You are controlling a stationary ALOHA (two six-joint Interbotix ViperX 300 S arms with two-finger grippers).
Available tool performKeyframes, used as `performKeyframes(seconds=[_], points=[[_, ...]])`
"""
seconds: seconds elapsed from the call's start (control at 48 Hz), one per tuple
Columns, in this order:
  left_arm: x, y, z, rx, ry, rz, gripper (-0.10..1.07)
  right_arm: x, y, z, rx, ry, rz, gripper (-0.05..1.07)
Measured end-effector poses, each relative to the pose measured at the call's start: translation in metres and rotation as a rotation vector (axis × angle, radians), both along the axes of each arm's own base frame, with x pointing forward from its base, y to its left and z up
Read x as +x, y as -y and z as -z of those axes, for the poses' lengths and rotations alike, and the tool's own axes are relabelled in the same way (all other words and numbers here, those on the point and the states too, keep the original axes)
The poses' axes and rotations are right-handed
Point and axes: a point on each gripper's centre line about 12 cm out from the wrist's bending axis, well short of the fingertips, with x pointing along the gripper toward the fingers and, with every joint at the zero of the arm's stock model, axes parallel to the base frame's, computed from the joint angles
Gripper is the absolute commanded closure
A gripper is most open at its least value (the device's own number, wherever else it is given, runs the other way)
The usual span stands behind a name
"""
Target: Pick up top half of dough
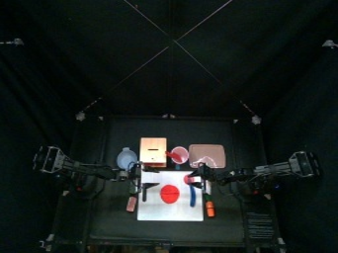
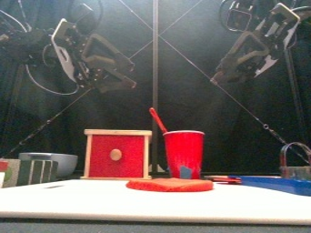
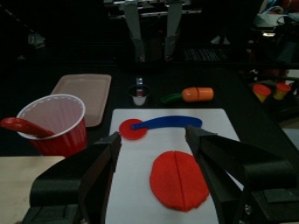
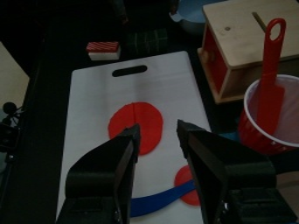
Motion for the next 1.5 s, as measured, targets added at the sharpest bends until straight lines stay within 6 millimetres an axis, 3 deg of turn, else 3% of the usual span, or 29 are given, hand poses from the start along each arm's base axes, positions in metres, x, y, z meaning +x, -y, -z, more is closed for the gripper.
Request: performKeyframes(seconds=[0.375,0.583,0.958,1.146,1.292,1.5], points=[[-0.002,-0.001,0.001,0.001,0.000,-0.003,0.04,0.003,0.003,0.007,0.059,-0.026,0.042,0.26],[-0.004,-0.001,0.004,0.000,-0.009,-0.003,0.04,0.022,0.007,0.017,0.144,-0.076,0.100,0.25],[-0.024,-0.002,0.010,0.001,-0.023,-0.004,0.04,0.057,-0.003,0.060,0.427,-0.173,0.178,0.24],[-0.028,-0.002,0.013,0.002,-0.031,-0.002,0.04,0.063,0.004,0.075,0.442,-0.230,0.254,0.14],[-0.029,-0.002,0.013,0.002,-0.034,-0.001,0.04,0.059,0.011,0.070,0.394,-0.271,0.335,0.11],[-0.029,-0.001,0.013,0.004,-0.032,0.001,0.04,0.044,0.010,0.035,0.333,-0.274,0.402,0.11]])
